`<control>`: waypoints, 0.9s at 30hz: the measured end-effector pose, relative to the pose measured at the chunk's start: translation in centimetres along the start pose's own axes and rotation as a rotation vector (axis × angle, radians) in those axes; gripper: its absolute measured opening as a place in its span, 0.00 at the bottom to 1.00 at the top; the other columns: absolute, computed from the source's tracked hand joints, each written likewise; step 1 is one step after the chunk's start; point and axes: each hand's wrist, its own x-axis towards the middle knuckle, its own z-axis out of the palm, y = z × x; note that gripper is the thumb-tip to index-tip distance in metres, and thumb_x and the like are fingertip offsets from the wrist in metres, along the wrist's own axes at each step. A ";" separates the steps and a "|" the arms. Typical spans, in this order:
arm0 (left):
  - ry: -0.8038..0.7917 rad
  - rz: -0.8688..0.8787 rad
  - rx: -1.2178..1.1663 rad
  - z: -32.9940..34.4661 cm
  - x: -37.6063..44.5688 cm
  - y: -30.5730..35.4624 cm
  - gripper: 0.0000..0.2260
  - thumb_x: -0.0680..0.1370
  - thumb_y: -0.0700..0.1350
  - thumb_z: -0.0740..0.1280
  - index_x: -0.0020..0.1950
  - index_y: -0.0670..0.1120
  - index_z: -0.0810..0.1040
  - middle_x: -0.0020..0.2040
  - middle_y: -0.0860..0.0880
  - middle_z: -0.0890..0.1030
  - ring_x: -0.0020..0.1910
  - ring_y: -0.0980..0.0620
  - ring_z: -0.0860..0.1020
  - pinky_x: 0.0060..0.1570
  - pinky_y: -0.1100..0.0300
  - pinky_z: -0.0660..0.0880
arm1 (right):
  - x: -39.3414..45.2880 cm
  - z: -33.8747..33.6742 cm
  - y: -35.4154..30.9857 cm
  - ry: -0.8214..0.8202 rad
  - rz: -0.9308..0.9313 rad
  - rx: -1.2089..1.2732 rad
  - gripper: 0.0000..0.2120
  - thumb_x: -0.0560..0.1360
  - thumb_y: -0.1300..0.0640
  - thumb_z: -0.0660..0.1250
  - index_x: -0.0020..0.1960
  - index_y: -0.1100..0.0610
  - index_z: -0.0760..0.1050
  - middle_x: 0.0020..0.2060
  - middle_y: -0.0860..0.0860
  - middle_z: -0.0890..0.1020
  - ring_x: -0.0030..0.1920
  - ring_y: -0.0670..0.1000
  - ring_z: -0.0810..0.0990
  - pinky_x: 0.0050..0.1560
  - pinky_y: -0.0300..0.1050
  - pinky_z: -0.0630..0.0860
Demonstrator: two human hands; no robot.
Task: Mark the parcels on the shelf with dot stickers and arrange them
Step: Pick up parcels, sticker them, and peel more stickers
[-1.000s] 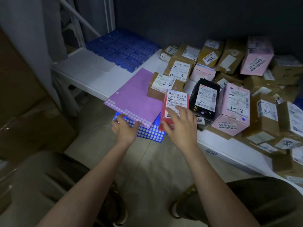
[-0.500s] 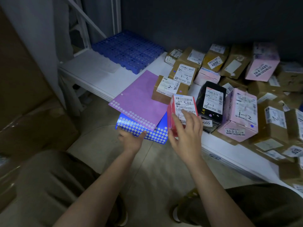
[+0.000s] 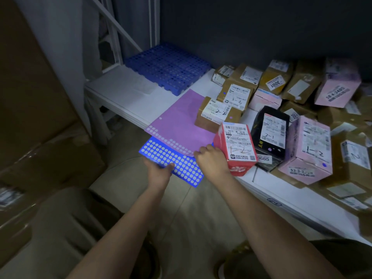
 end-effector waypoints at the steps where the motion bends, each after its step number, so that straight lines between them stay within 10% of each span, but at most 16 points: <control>1: 0.005 0.006 -0.002 -0.4 0.3 0.5 0.36 0.72 0.30 0.69 0.73 0.45 0.53 0.55 0.41 0.77 0.49 0.45 0.80 0.44 0.53 0.79 | -0.1 0.1 0.2 -0.004 0.011 0.029 0.15 0.44 0.60 0.81 0.25 0.55 0.76 0.22 0.50 0.75 0.25 0.53 0.76 0.24 0.36 0.68; 5: 0.036 -0.002 0.069 -1.6 1.8 1.2 0.44 0.72 0.32 0.70 0.77 0.45 0.42 0.43 0.48 0.77 0.45 0.46 0.79 0.56 0.42 0.76 | -1.1 0.5 1.1 0.047 0.096 0.152 0.17 0.46 0.62 0.81 0.27 0.56 0.74 0.23 0.51 0.75 0.24 0.53 0.76 0.20 0.37 0.64; 15: 0.028 -0.280 -0.148 1.3 -1.8 0.7 0.46 0.71 0.39 0.75 0.75 0.39 0.43 0.58 0.40 0.75 0.52 0.45 0.79 0.52 0.53 0.77 | -0.2 1.6 0.8 -0.021 0.210 0.632 0.08 0.75 0.56 0.68 0.48 0.61 0.73 0.45 0.57 0.79 0.42 0.60 0.79 0.40 0.51 0.74; 22: -0.003 -0.314 -0.130 2.0 -2.8 -0.6 0.44 0.74 0.36 0.70 0.76 0.41 0.40 0.50 0.40 0.78 0.48 0.46 0.78 0.54 0.56 0.74 | -3.3 0.5 -1.3 -0.014 0.514 0.774 0.12 0.77 0.52 0.65 0.43 0.59 0.68 0.34 0.54 0.79 0.37 0.58 0.78 0.37 0.47 0.70; 27: -0.039 -0.311 0.031 1.2 -3.5 -0.3 0.45 0.73 0.37 0.70 0.76 0.41 0.39 0.56 0.36 0.78 0.51 0.44 0.77 0.59 0.51 0.74 | -3.8 2.5 -3.3 0.101 0.838 1.323 0.15 0.71 0.64 0.71 0.39 0.55 0.65 0.30 0.52 0.75 0.32 0.51 0.74 0.38 0.45 0.72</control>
